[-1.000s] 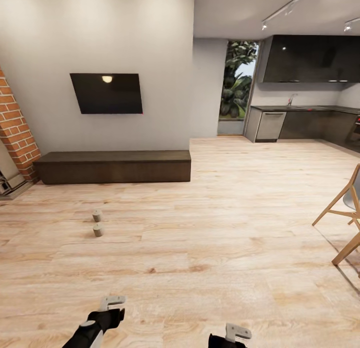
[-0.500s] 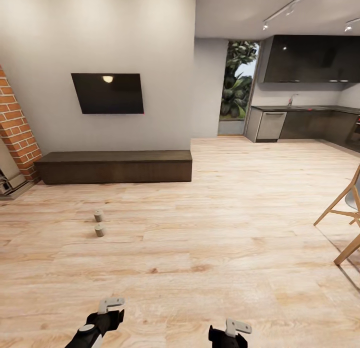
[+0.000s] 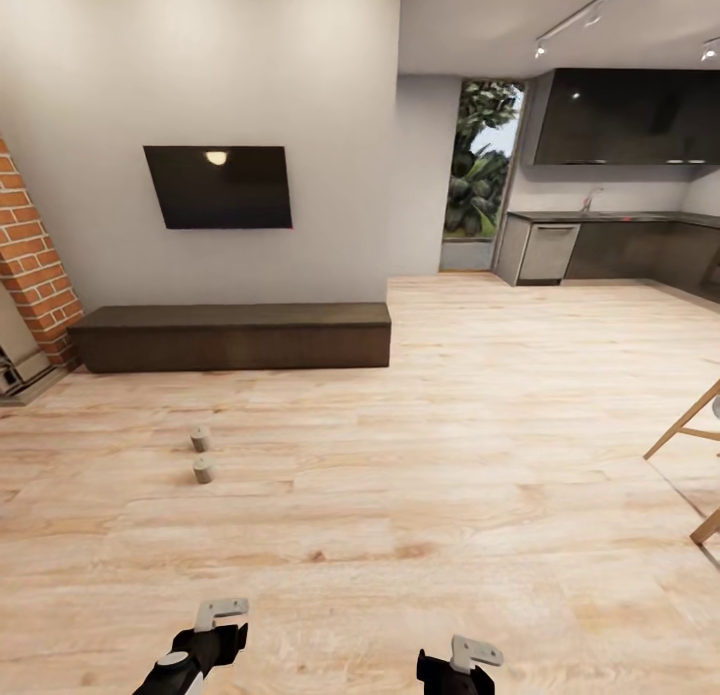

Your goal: Place each of the two pumpkins and all three candles from the living room inside a cabinet in the living room (use any cabinet), then make sure every cabinet is closed, and position the cauldron so it is next to a table in the living room.

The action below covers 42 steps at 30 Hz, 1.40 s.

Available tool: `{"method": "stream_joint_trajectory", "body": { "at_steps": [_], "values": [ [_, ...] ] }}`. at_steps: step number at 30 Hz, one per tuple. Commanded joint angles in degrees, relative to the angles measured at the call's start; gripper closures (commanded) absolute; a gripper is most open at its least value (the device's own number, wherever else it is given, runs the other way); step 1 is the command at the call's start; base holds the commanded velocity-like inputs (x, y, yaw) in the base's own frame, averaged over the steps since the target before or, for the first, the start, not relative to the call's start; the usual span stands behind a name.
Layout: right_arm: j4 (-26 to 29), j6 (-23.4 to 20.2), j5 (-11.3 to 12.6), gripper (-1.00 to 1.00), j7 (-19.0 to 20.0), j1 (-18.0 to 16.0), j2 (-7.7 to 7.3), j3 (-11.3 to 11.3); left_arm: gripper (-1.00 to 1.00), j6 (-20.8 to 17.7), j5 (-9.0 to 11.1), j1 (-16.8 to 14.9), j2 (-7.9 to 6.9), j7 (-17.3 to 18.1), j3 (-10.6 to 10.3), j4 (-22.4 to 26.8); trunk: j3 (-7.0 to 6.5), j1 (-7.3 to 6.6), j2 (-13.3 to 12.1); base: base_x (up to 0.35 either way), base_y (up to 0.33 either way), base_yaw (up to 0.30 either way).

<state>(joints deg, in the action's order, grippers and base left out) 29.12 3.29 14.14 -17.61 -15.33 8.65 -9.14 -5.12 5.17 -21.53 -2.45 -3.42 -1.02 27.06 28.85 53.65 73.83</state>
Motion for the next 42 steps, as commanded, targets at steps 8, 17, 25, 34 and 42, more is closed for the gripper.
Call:
{"method": "stream_joint_trajectory", "body": {
  "at_steps": [8, 17, 25, 34, 42],
  "values": [
    [-0.23, 0.19, 0.48, -1.00, -0.37, -0.03, -0.04, -0.44, -1.00, -0.33, 0.54, 0.00, -0.02, -0.18, -0.12, -0.08, 0.06, 0.03, 0.03, 0.298, 0.145, 0.000],
    [-0.28, 0.30, 0.46, -1.00, -0.37, -0.03, -0.04, -0.44, -1.00, 0.67, 0.16, 0.00, 0.15, -0.18, -0.18, -1.52, 0.06, 0.03, 0.03, 0.323, 0.040, 0.000],
    [-0.24, 0.56, 0.45, -1.00, -0.37, -0.04, -0.04, -0.44, -1.00, 0.98, 0.19, 0.00, 0.24, -0.18, -0.21, -1.57, 0.06, 0.03, 0.03, 0.329, 0.001, 0.000],
    [-0.29, 0.58, 0.42, -1.00, -0.34, -0.05, -0.04, -0.44, -1.00, 0.99, 0.34, 0.00, 0.15, -0.18, -0.21, -1.76, 0.06, 0.03, 0.03, 0.330, 0.000, 0.000],
    [-0.30, 0.64, 0.40, -1.00, -0.33, -0.04, -0.04, -0.44, -1.00, 1.16, 0.36, 0.00, 0.18, -0.18, -0.19, -2.08, 0.06, 0.03, 0.03, 0.330, 0.035, 0.000]
  ]
}}
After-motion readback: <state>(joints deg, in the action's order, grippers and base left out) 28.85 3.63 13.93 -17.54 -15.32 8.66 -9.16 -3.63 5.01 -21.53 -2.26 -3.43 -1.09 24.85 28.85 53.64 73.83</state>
